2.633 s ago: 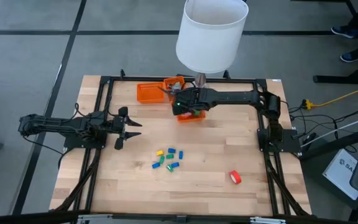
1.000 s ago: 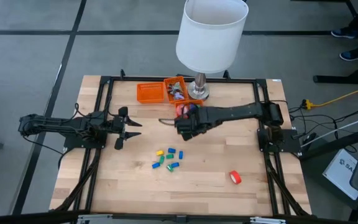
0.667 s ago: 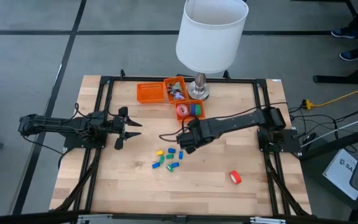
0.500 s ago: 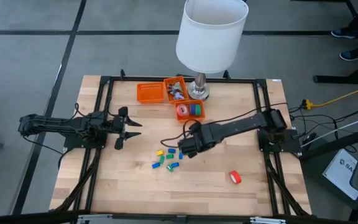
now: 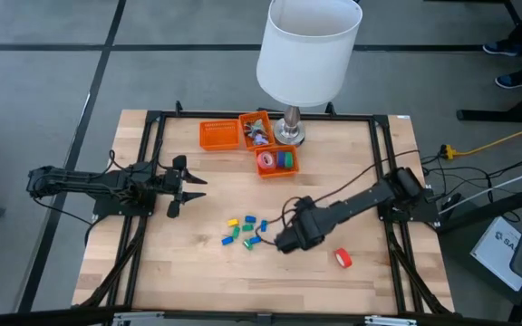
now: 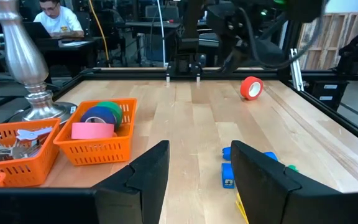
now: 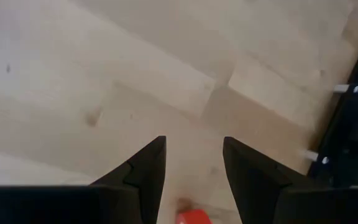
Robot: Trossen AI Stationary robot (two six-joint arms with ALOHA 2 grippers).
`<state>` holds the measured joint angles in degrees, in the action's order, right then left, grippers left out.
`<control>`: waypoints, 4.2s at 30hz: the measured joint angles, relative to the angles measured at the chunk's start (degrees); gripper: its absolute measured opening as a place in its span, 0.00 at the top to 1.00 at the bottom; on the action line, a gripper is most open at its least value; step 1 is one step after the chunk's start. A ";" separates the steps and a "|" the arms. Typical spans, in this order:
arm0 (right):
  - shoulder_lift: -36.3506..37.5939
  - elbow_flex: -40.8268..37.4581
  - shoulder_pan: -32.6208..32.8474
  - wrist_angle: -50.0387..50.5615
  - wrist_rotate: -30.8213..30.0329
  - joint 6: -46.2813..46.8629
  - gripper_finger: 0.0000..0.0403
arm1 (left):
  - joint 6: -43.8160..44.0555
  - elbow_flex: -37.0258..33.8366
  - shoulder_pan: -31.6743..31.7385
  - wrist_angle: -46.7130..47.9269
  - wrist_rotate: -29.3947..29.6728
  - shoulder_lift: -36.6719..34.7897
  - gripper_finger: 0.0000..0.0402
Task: Pick and place Stapler, Stapler remover, tape
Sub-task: Put the red tape into the bottom right orange basket
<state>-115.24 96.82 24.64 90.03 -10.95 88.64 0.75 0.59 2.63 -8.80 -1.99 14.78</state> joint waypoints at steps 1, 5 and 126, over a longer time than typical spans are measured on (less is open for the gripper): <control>0.00 -0.45 0.87 -0.05 0.05 -0.10 0.59 | 0.00 -0.01 0.00 0.00 -0.01 -0.02 0.58; 0.00 -1.69 4.23 0.06 0.05 -0.19 0.59 | 0.00 -0.01 0.00 -0.02 0.01 -0.01 0.58; -0.02 -5.42 -10.81 -29.15 -14.58 -8.36 0.74 | 0.00 0.01 0.00 -0.02 -0.01 -0.02 0.58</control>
<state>-115.26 91.39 13.83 60.89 -25.52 80.28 0.75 0.60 2.63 -8.82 -2.00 14.76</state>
